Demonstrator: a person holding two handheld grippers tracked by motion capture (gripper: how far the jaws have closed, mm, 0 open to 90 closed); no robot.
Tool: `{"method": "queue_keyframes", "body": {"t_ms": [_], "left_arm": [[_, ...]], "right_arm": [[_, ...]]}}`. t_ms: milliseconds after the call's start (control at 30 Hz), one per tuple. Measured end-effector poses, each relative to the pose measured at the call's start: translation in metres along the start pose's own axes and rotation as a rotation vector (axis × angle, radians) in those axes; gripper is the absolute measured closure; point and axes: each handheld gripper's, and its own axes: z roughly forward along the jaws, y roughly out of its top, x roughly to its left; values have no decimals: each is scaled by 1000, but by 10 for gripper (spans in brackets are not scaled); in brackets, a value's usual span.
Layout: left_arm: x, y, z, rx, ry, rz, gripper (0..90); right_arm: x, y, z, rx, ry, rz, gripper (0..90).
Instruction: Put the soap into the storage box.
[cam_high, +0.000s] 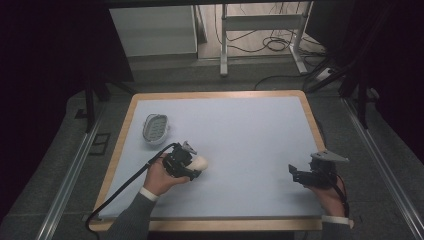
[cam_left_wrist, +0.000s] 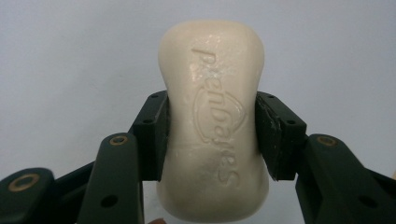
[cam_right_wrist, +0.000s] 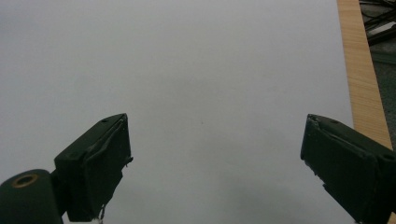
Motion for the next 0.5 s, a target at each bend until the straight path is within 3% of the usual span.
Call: {"method": "queue_keyframes", "body": {"t_ms": [333,500], "left_arm": [[1,8,-6,-4,4,9,494],[4,9,-13,-29,-8,1,494]], "right_arm": [[0,-1,1,1,-1,-8,82],[-1,-1,1,3,-6,-5,82]]}}
